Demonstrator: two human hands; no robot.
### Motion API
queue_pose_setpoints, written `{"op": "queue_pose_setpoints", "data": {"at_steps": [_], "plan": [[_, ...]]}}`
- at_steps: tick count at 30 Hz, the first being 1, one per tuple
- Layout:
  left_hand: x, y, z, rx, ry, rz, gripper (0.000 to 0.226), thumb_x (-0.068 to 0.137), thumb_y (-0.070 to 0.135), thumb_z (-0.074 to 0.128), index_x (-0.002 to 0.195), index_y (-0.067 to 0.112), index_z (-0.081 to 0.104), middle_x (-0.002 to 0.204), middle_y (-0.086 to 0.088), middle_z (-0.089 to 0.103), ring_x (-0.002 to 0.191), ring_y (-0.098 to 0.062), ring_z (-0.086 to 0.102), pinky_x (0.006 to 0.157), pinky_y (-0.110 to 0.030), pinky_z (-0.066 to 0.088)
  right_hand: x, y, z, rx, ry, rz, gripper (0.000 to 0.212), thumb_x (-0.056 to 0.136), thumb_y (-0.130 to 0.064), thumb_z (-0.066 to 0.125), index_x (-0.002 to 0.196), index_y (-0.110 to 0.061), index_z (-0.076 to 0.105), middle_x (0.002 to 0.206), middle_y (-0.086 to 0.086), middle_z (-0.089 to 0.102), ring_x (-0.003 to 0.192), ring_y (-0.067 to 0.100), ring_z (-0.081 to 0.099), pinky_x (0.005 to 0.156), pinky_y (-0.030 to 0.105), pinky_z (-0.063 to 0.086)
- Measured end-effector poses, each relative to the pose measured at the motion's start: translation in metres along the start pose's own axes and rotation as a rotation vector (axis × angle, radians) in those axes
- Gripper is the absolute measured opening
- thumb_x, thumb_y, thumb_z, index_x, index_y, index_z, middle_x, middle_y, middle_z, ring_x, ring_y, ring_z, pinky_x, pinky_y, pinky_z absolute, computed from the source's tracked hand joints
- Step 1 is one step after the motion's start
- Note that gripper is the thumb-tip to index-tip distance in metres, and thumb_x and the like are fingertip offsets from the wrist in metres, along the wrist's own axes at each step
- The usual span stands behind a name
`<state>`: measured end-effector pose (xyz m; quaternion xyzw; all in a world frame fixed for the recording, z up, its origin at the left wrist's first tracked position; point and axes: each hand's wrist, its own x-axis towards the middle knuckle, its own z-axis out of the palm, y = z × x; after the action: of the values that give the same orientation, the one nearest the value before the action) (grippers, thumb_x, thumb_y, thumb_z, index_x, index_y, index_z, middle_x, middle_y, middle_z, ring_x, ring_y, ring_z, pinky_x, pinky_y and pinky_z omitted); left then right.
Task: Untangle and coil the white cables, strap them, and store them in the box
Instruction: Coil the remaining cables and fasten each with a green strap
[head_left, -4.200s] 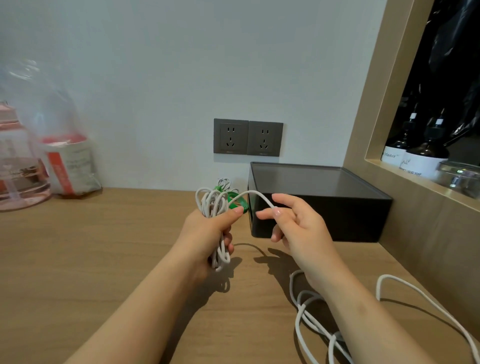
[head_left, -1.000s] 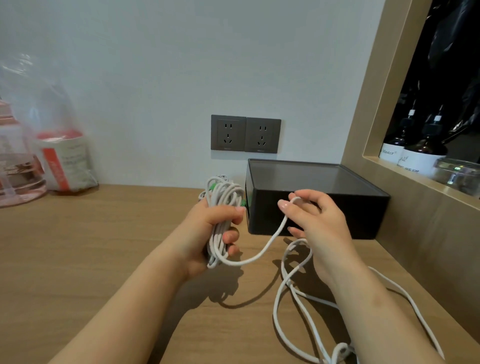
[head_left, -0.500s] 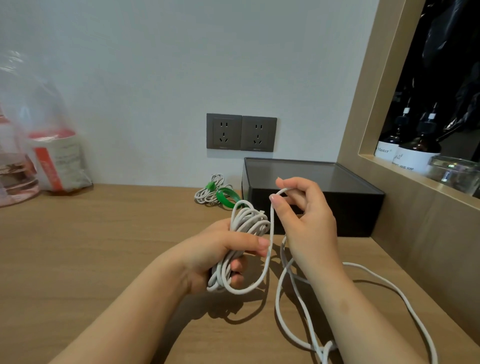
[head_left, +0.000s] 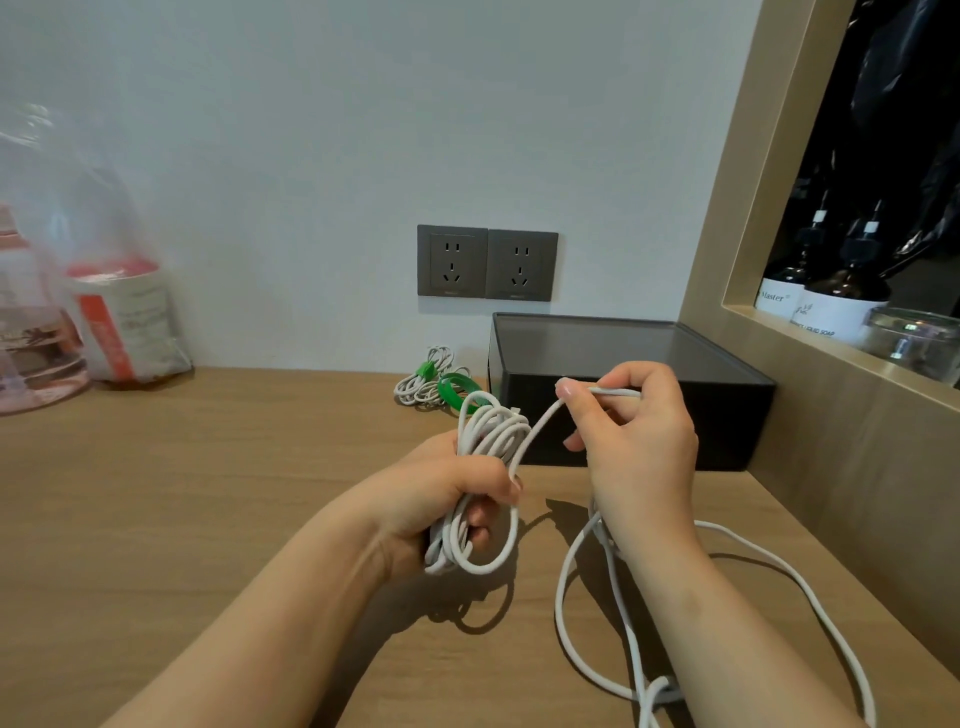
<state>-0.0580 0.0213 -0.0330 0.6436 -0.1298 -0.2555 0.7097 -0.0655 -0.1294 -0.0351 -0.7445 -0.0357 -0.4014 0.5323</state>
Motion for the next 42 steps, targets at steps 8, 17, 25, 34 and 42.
{"op": "queue_pose_setpoints", "data": {"at_steps": [8, 17, 25, 34, 42], "plan": [[0.004, 0.0, -0.006, -0.093, 0.107, 0.052, 0.025, 0.082, -0.013, 0.048, 0.094, 0.009, 0.047, 0.062, -0.012, 0.063, 0.07, -0.027, 0.066, 0.078, -0.049, 0.056, 0.001, 0.003, 0.004, 0.06, -0.143, 0.029, 0.013, 0.093, -0.024, 0.05, 0.085, -0.034, 0.044, 0.078, -0.009, 0.063, 0.069, 0.0, 0.063, 0.054, 0.013, 0.049], [0.005, 0.001, -0.008, -0.13, 0.2, 0.134, 0.009, 0.089, 0.002, 0.056, 0.086, 0.005, 0.049, 0.057, -0.005, 0.05, 0.042, -0.012, 0.047, 0.043, -0.026, 0.05, 0.002, 0.005, 0.002, 0.095, -0.255, 0.087, 0.013, 0.094, -0.02, 0.049, 0.088, -0.031, 0.046, 0.075, -0.005, 0.064, 0.078, 0.012, 0.065, 0.062, 0.026, 0.051], [0.005, -0.002, -0.007, -0.065, 0.172, 0.158, 0.012, 0.087, -0.002, 0.057, 0.092, 0.006, 0.049, 0.062, -0.009, 0.057, 0.045, -0.014, 0.053, 0.047, -0.029, 0.052, 0.003, 0.002, 0.0, 0.098, -0.317, 0.117, 0.008, 0.094, -0.02, 0.05, 0.089, -0.026, 0.048, 0.088, -0.007, 0.068, 0.078, 0.009, 0.066, 0.057, 0.018, 0.05], [0.001, 0.001, -0.014, 0.027, 0.219, 0.18, 0.003, 0.09, 0.005, 0.056, 0.088, 0.006, 0.055, 0.061, -0.005, 0.057, 0.038, -0.01, 0.041, 0.037, -0.022, 0.042, 0.002, -0.001, -0.002, 0.093, -0.398, 0.108, 0.009, 0.093, -0.02, 0.051, 0.087, -0.026, 0.05, 0.084, -0.012, 0.069, 0.08, 0.005, 0.066, 0.065, 0.024, 0.053], [0.01, 0.0, -0.015, -0.126, 0.426, 0.191, 0.016, 0.089, 0.02, 0.062, 0.079, 0.009, 0.056, 0.043, 0.002, 0.041, 0.031, -0.008, 0.033, 0.033, -0.019, 0.036, 0.003, 0.01, -0.003, -0.165, -0.363, 0.125, 0.011, 0.09, -0.022, 0.058, 0.095, -0.029, 0.051, 0.085, -0.009, 0.065, 0.075, 0.006, 0.065, 0.064, 0.021, 0.055]]}}
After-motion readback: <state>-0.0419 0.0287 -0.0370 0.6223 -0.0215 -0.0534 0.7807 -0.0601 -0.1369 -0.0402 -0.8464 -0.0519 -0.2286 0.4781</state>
